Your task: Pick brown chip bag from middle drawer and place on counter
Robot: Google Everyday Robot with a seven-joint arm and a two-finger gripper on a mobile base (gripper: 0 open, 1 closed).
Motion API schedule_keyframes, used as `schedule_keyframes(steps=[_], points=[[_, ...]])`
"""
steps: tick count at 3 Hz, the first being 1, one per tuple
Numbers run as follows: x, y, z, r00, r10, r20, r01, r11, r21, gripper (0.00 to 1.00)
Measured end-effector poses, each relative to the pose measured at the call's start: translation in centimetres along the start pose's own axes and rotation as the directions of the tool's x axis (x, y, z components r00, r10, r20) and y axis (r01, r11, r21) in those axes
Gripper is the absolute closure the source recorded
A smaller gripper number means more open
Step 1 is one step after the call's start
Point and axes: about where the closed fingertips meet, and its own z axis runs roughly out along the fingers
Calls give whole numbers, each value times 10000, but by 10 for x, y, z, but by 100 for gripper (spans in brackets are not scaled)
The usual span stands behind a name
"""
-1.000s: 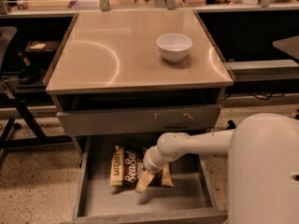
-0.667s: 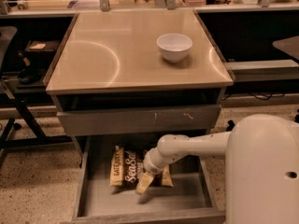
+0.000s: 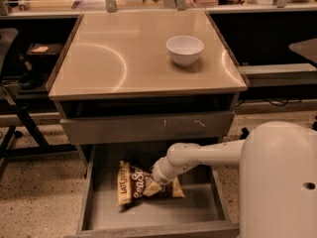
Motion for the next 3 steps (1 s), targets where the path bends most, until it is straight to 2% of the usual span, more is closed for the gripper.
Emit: schedule_keyframes(steps=[2,3], points=[[0,1,-1,10000,33,31,-33,10000,-21,88],[-8,7,-29,9988,446,189,-449,9989,138,100]])
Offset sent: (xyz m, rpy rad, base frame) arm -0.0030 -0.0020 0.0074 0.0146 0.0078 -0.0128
